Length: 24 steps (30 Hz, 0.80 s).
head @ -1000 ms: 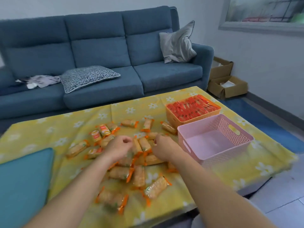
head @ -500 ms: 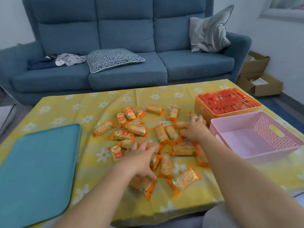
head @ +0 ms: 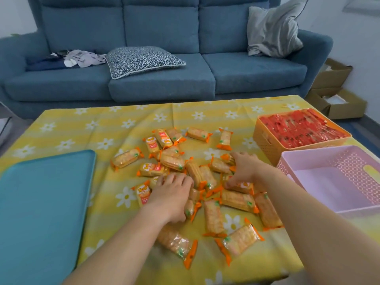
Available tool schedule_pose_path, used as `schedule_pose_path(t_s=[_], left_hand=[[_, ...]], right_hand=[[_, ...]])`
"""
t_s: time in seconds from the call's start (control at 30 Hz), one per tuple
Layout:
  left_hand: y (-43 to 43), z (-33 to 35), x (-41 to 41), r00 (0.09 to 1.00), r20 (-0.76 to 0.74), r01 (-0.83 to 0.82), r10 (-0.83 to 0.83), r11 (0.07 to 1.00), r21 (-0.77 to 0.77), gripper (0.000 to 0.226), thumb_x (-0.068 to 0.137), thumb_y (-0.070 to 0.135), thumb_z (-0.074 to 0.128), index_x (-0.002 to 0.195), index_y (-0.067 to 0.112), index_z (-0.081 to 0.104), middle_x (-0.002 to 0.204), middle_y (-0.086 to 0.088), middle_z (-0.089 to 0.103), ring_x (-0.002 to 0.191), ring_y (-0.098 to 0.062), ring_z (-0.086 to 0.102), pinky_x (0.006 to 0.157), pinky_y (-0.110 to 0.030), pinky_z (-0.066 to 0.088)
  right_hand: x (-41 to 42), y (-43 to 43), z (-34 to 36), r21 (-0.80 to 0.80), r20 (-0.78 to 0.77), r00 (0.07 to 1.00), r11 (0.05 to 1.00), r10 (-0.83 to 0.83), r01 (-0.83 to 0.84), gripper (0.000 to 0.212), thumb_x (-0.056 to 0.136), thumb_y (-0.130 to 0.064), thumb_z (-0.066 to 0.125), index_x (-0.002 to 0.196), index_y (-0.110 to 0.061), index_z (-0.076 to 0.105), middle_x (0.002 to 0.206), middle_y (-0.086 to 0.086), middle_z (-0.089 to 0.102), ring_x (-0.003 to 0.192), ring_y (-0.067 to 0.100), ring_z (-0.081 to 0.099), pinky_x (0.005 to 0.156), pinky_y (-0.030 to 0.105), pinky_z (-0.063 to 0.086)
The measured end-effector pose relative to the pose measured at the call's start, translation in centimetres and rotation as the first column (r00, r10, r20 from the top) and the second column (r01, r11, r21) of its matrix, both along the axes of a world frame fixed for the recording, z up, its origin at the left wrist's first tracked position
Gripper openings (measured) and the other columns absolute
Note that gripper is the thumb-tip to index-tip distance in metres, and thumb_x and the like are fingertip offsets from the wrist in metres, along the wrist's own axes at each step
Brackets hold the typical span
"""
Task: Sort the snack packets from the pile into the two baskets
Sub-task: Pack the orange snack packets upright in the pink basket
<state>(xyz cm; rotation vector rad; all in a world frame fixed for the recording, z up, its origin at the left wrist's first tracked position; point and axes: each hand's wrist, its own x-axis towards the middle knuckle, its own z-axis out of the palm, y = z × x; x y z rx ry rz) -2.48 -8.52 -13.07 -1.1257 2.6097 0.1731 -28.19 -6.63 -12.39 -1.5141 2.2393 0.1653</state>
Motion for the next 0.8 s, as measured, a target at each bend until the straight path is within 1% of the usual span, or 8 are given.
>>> schedule_pose_path(t_s=[0.1,0.2,0.27,0.37,0.43,0.57,0.67,0.8], left_hand=[[-0.2,0.5,0.1,0.998,-0.054,-0.039,0.039,0.999,0.012,0.078,0.068,0.028,0.077,0.131,0.029,0.031,0.139,0.003,0.048,0.131,-0.027,0.039,0.114,-0.048,0.029],[-0.6,1.2,0.2,0.975,-0.144,-0.162,0.169,0.985,0.059,0.085,0.069,0.040,0.075,0.140,0.030,0.030,0.143,0.000,0.044,0.125,-0.031,0.047,0.099,-0.042,0.044],[-0.9,1.4,0.3,0.948,-0.196,-0.240,0.251,0.968,0.078,0.083,0.069,0.055,0.072,0.141,0.029,0.039,0.139,0.000,0.045,0.124,-0.028,0.050,0.092,-0.039,0.048],[-1.2,1.2,0.5,0.861,-0.334,-0.352,0.384,0.923,0.154,0.070,0.072,0.062,0.070,0.130,0.026,0.053,0.127,0.003,0.052,0.115,-0.022,0.056,0.086,-0.036,0.050],[-1.3,1.0,0.4,0.805,-0.391,-0.394,0.447,0.894,0.212,0.063,0.077,0.061,0.067,0.126,0.024,0.053,0.125,0.002,0.053,0.111,-0.022,0.057,0.086,-0.036,0.049],[-0.5,0.2,-0.5,0.795,-0.397,-0.417,0.459,0.888,0.192,0.067,0.090,0.061,0.054,0.139,0.018,0.036,0.134,-0.007,0.058,0.116,-0.032,0.059,0.088,-0.042,0.051],[0.6,-0.3,-1.6,0.872,-0.288,-0.385,0.395,0.918,0.093,0.107,0.075,0.076,0.062,0.152,0.022,0.012,0.143,-0.006,0.051,0.116,-0.032,0.061,0.082,-0.039,0.050],[0.1,-0.5,-2.0,0.802,-0.342,-0.446,0.490,0.872,0.202,0.105,0.080,0.054,0.073,0.154,0.023,0.006,0.138,-0.009,0.055,0.113,-0.034,0.062,0.083,-0.039,0.051]], right_hand=[[0.3,0.2,0.1,-0.147,-0.006,1.000,0.989,0.001,-0.001,0.107,0.057,-0.057,0.081,0.146,-0.017,0.037,0.125,0.010,0.060,0.115,0.034,0.055,0.088,0.040,0.050],[0.2,0.5,0.4,-0.314,0.072,0.995,0.945,-0.072,0.091,0.082,0.067,-0.046,0.079,0.134,-0.013,0.045,0.104,0.007,0.064,0.095,0.029,0.061,0.075,0.039,0.052],[0.1,0.6,0.5,-0.309,0.103,0.992,0.945,-0.078,0.106,0.081,0.070,-0.044,0.079,0.136,-0.013,0.045,0.115,0.011,0.062,0.103,0.031,0.060,0.082,0.039,0.052],[0.1,1.0,0.4,-0.062,0.155,0.986,0.995,-0.063,0.073,0.114,0.063,-0.058,0.085,0.155,-0.021,0.028,0.149,0.013,0.037,0.133,0.035,0.047,0.106,0.043,0.044],[0.2,1.4,0.1,-0.007,0.117,0.993,1.000,-0.017,0.018,0.127,0.058,-0.061,0.086,0.159,-0.026,0.019,0.156,0.012,0.031,0.138,0.036,0.042,0.111,0.045,0.041],[1.7,1.6,-0.2,-0.125,0.012,1.000,0.992,0.028,-0.026,0.117,0.063,-0.047,0.085,0.157,-0.027,0.020,0.144,0.011,0.043,0.124,0.035,0.054,0.098,0.041,0.051],[2.7,1.3,-0.3,-0.124,-0.039,0.998,0.991,0.050,-0.054,0.114,0.062,-0.042,0.085,0.156,-0.029,0.022,0.137,0.011,0.047,0.115,0.036,0.060,0.090,0.042,0.055],[2.0,1.0,0.0,-0.160,0.114,0.993,0.986,-0.038,0.056,0.105,0.062,-0.037,0.086,0.152,-0.021,0.033,0.124,0.010,0.061,0.109,0.030,0.062,0.086,0.035,0.053]])
